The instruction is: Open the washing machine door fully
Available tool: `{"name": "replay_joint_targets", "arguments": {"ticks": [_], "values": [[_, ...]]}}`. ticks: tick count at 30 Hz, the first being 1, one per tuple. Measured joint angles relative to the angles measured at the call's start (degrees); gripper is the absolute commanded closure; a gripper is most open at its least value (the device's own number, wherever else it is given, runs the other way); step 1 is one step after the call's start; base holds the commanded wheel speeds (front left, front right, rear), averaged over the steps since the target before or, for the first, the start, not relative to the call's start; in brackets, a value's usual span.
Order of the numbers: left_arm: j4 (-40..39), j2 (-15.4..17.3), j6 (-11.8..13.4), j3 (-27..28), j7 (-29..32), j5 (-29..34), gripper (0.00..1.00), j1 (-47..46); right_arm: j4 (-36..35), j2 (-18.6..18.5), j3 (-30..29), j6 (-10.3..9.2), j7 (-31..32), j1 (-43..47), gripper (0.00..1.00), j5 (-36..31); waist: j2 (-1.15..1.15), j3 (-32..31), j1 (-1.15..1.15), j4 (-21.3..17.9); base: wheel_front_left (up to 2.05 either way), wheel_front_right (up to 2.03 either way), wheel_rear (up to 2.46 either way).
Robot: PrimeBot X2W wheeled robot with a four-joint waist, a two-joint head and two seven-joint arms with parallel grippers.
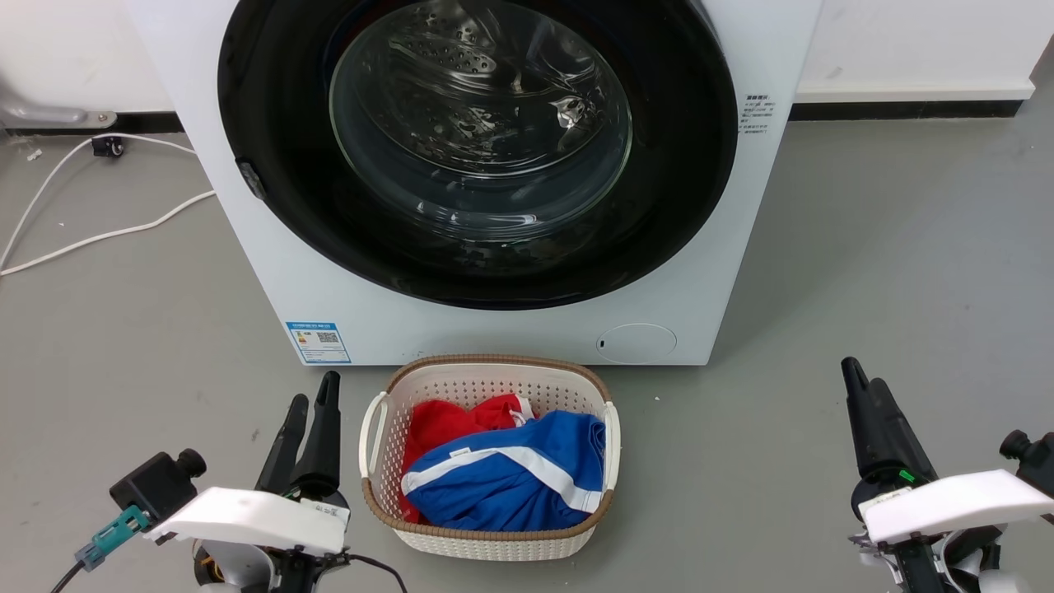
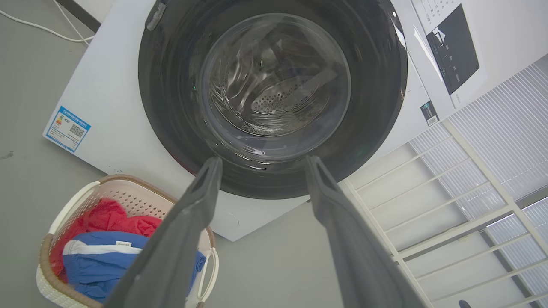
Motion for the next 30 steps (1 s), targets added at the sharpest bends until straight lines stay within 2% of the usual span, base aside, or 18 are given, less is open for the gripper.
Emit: {"name": "replay_joint_targets", "arguments": {"ticks": [11, 22, 23, 30], "values": [[-0.6, 2.3, 0.1, -2.4, -2.0, 13.5, 0.00, 0.0, -1.6, 0.1, 0.1, 0.00, 0.5, 0.2, 0.00, -12.7, 0.00, 0.2, 0.00, -0.1, 0.00, 0.00, 0.00], [-0.5, 4.0, 0.4, -4.5, -3.7, 22.3, 0.00, 0.0, -2.7, 0.2, -0.7, 0.00, 0.9, 1.1, 0.00, -23.1, 0.00, -0.1, 0.00, -0.3, 0.00, 0.00, 0.00], [-0.4, 4.4, 0.5, -5.1, -4.2, 24.4, 0.00, 0.0, -3.1, 0.2, -0.7, 0.00, 0.9, 1.5, 0.00, -25.7, 0.00, -0.1, 0.00, -0.4, 0.00, 0.00, 0.00], [-0.3, 5.5, 1.0, -6.2, -5.2, 29.1, 0.00, -0.1, -4.1, 0.3, -0.9, 0.00, 1.0, 1.8, 0.00, -30.8, 0.00, -0.2, 0.00, -0.5, 0.00, 0.00, 0.00]]}}
